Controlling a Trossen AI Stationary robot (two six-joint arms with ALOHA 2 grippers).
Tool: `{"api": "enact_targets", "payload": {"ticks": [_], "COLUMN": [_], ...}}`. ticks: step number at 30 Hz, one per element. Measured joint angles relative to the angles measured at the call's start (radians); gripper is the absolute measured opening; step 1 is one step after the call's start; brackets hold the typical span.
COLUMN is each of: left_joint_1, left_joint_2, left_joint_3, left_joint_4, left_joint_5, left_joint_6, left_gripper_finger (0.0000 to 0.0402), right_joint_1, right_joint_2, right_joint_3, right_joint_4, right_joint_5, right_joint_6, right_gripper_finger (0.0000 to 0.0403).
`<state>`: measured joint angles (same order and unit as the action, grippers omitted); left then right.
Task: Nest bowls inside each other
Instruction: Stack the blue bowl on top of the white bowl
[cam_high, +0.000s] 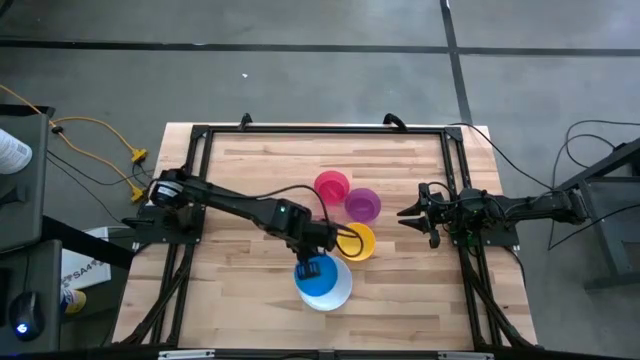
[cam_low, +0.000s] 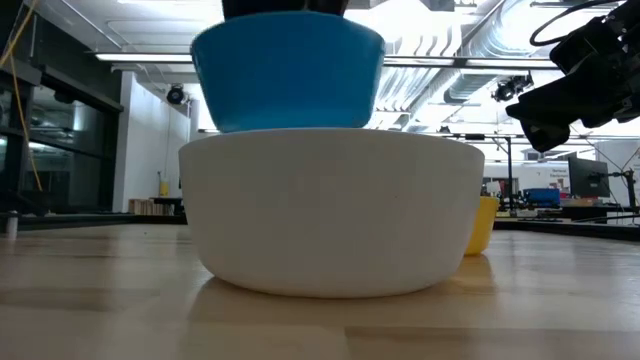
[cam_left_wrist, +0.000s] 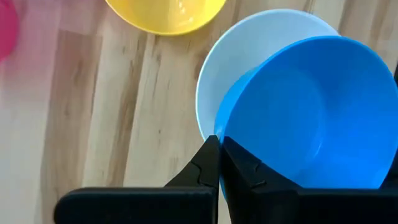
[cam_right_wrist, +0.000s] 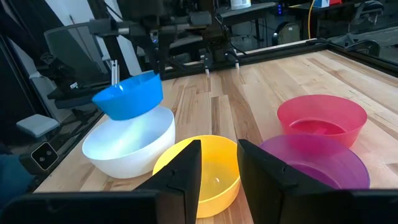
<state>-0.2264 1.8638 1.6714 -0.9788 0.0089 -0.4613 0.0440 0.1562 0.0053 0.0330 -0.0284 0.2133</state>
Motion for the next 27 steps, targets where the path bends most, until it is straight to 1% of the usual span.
{"api": "enact_targets", "payload": {"ticks": [5, 11, 14, 16, 18, 20, 27], "left_joint_1": [0.005, 0.004, 0.003, 0.004, 0.006, 0.013, 0.019], "left_joint_2": [0.033, 0.040, 0.066, 0.081, 0.097, 0.099, 0.113], "left_joint_3": [0.000, 0.000, 0.000, -0.002, 0.000, -0.002, -0.002], "left_joint_4": [0.029, 0.027, 0.041, 0.029, 0.070, 0.051, 0.067], "left_joint_5": [0.033, 0.027, 0.027, 0.033, 0.058, 0.072, 0.076], "left_joint_6": [0.001, 0.001, 0.002, 0.003, 0.012, 0.014, 0.032], "left_gripper_finger": [0.0000, 0.0000, 0.0000, 0.0000, 0.0000, 0.0000, 0.0000], "right_joint_1": [0.000, 0.000, 0.000, 0.000, 0.000, 0.000, 0.000], "right_joint_2": [0.000, 0.000, 0.000, 0.000, 0.000, 0.000, 0.000], "right_joint_3": [0.000, 0.000, 0.000, 0.000, 0.000, 0.000, 0.000], "right_joint_4": [0.000, -0.002, -0.001, -0.001, -0.001, -0.001, -0.002], "right_joint_5": [0.000, 0.000, 0.000, 0.000, 0.000, 0.000, 0.001], "right_joint_6": [0.000, 0.000, 0.000, 0.000, 0.000, 0.000, 0.000], "right_gripper_finger": [0.0097, 0.0097, 0.0097, 0.0097, 0.0097, 0.0097, 0.0097]}}
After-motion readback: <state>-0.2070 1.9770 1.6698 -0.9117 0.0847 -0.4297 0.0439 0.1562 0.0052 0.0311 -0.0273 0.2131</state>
